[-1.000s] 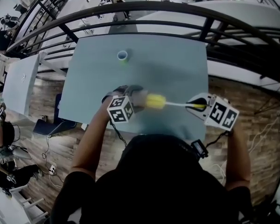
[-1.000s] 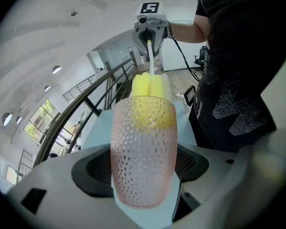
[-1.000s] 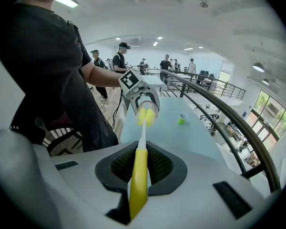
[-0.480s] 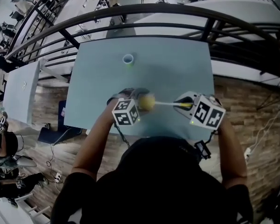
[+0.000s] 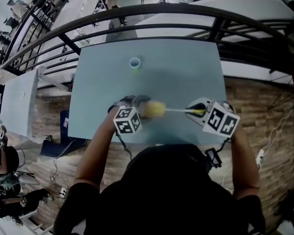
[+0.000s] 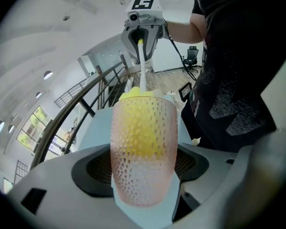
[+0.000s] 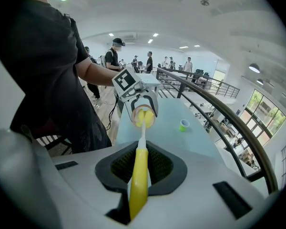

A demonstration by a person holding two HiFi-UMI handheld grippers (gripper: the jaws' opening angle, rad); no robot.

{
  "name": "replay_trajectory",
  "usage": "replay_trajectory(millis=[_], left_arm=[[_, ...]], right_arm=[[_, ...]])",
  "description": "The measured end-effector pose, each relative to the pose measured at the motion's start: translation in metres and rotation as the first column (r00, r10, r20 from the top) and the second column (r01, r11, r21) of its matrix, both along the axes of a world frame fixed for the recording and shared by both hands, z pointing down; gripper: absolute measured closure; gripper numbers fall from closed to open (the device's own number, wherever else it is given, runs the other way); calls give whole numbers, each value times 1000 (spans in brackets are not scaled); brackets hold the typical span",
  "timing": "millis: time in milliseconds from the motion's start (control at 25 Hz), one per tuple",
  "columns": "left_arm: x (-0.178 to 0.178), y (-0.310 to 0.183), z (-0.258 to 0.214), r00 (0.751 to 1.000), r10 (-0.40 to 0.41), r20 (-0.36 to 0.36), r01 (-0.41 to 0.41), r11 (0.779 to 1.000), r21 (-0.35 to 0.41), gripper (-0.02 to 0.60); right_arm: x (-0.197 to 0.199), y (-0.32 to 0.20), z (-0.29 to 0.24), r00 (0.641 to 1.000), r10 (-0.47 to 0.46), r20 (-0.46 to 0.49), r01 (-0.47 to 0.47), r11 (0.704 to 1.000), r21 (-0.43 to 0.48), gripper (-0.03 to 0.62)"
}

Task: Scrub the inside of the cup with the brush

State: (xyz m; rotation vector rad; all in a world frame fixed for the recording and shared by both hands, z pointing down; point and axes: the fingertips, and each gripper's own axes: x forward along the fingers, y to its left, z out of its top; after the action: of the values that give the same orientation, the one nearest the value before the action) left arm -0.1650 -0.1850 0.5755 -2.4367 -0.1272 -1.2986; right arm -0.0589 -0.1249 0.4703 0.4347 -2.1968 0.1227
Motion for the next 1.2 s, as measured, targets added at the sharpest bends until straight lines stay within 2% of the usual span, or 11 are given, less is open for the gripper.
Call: replay_trajectory(millis=[360,600,880,1000,1200], left_arm=[[-26,-24,-5,997,-62,-45,62,998,-3,219],[-22,-24,-5,997,-47,-59,47,999,-2,219],[2,-8,-22,989,-26,-145,20,999,-44,219],[4,-8,-14,990,-30,-134,26,999,-33,219],[2,-4,-2,987,-58,-150,49,996,-68,219]], right_arm=[[8,5,2,999,42,-31,-42,999,-7,554],[-2,-1,5,999,44,-33,-44,999,1,554],[-28,-7,4,1000,11,-15,-11,1000,12,554],[-37,-8,4,1000,-5,-25,6,999,40,554],[-40,-5,0,1000,-10,-24,11,999,49,554]])
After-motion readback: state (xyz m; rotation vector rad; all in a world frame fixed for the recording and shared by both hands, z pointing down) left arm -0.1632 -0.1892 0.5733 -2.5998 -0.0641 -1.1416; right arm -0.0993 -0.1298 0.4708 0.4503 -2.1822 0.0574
